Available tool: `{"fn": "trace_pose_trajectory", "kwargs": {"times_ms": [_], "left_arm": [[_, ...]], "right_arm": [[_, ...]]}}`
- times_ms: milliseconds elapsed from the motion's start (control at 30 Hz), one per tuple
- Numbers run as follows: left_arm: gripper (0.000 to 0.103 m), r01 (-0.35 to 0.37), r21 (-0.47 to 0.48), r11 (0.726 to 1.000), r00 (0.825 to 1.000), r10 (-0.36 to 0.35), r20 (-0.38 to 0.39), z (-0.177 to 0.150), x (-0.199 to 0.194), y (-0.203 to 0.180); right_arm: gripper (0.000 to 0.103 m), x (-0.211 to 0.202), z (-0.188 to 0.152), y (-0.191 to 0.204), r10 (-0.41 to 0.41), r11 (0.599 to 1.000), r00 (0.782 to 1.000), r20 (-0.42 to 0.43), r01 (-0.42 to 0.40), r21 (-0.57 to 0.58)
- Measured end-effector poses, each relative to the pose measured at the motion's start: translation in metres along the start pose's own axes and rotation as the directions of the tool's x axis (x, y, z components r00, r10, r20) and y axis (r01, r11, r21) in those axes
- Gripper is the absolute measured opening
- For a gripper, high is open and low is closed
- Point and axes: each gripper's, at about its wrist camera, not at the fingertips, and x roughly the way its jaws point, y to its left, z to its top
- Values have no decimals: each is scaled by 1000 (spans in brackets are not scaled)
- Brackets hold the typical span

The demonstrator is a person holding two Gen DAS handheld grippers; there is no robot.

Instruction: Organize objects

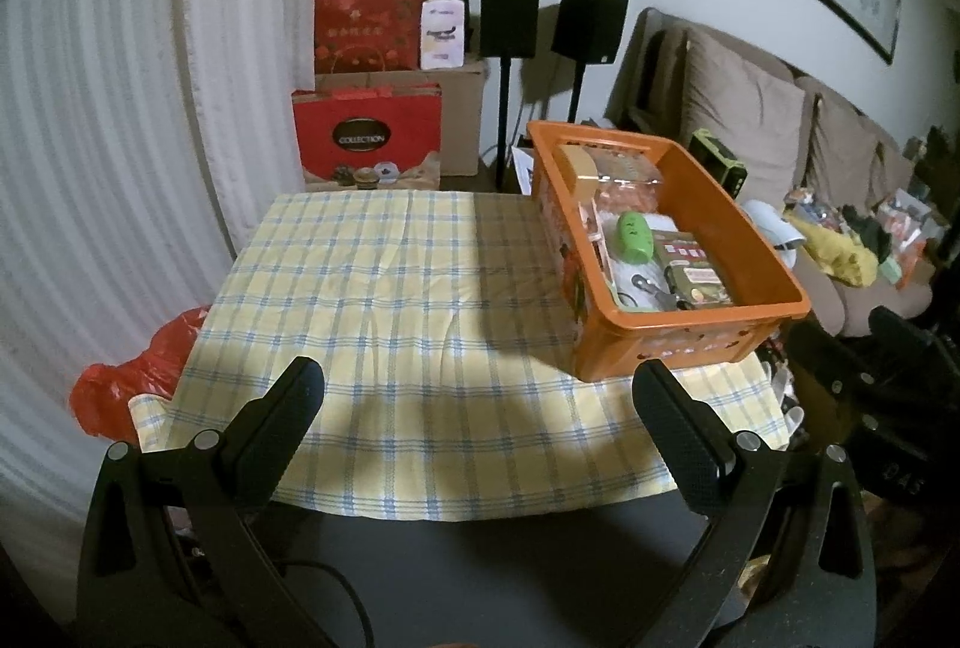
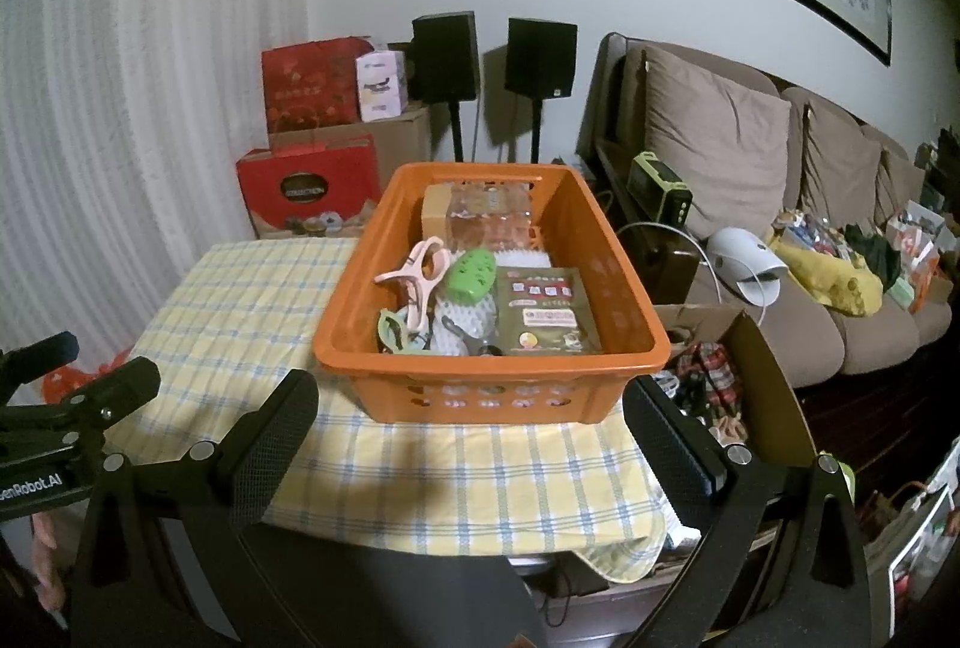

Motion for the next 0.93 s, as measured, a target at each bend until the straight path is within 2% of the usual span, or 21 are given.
{"fn": "trace_pose_trajectory", "kwargs": {"times_ms": [933], "left_arm": [[103, -25, 18, 1000, 1000, 25, 6, -2, -2, 1]], "right_arm": [[102, 0, -1, 2, 1, 1000, 1000, -3, -1, 2]]}}
